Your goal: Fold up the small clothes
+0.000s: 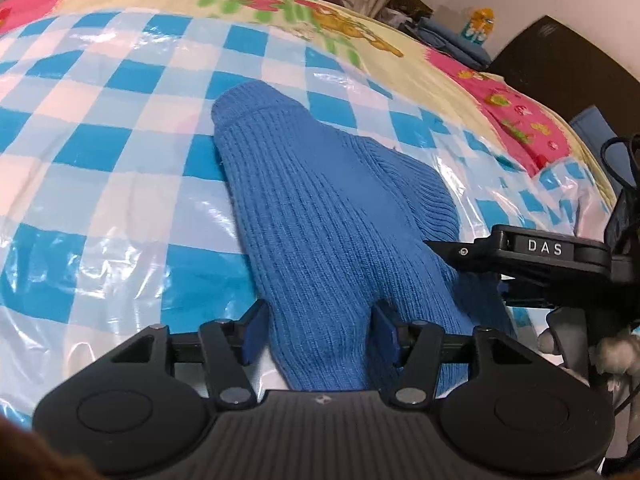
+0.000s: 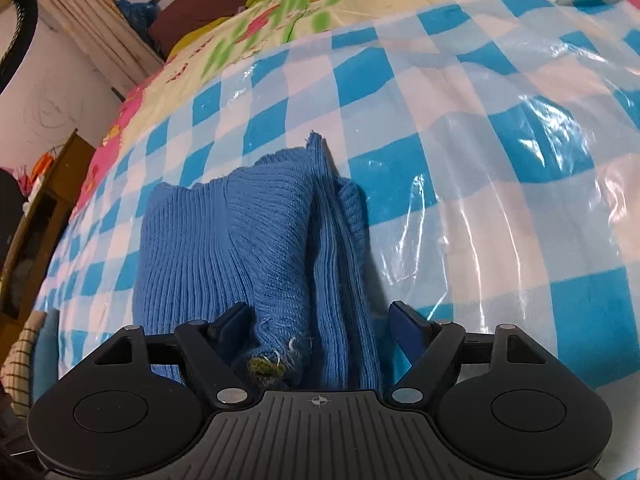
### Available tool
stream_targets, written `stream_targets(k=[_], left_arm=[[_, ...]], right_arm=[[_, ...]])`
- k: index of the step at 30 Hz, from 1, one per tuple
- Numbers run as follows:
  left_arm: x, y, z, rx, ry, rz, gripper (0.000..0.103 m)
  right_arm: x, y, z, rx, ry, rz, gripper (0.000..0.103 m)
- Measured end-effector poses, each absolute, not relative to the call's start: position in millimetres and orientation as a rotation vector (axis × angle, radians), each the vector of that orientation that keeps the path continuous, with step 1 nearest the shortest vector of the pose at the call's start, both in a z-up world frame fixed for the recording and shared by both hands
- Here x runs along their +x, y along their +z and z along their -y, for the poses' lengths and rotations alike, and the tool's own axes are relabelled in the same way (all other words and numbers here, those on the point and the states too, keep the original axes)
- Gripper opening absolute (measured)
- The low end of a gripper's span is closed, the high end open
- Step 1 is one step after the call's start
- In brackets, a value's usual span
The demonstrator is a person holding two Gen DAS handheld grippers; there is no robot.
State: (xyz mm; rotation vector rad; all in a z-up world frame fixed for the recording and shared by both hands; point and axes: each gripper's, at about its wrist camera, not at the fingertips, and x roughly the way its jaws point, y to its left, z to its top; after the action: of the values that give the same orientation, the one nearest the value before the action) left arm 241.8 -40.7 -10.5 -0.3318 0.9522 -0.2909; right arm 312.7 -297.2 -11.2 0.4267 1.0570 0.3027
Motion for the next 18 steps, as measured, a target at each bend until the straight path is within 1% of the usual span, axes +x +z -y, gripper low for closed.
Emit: stream_targets(k=[1, 3, 5, 10, 13, 15, 18], left_arm=[[239.4, -9.7, 39.4, -0.330, -0.302, -0.952, 0.058], [234.8, -8.1, 35.3, -0.334, -0.327, -0.962, 0.056], [227.4, -5.4, 30.2, -0.315, -0.346, -0.972, 0.055], [181.9, 2.4, 0.0, -0.255, -0.377, -1.014, 0.055], [152.9, 0.8, -18.1, -0.249, -0.374, -1.052, 0.055], [140.3, 2.7, -23.5, -0.235, -0.353, -1.044, 0.055], [132.7, 10.1, -24.0, -0.227, -0.338, -0.998, 0.055]], right_arm=[[310.7, -12.5, 298.9, 0.452, 0.312, -1.059, 0.071], [306.7, -14.4, 300.2, 0.505, 0.335, -1.071, 0.056], [297.2, -14.8, 296.2, 0.543, 0.360, -1.088, 0.054], [253.4, -13.2, 273.5, 0.550, 0.472, -1.148, 0.053], [222.0, -14.1, 267.1, 0.557, 0.497, -1.193, 0.056], [209.3, -6.2, 269.2, 0.516, 0.462, -1.170, 0.056], [204.2, 20.5, 274.5, 0.450, 0.389, -1.062, 0.058]])
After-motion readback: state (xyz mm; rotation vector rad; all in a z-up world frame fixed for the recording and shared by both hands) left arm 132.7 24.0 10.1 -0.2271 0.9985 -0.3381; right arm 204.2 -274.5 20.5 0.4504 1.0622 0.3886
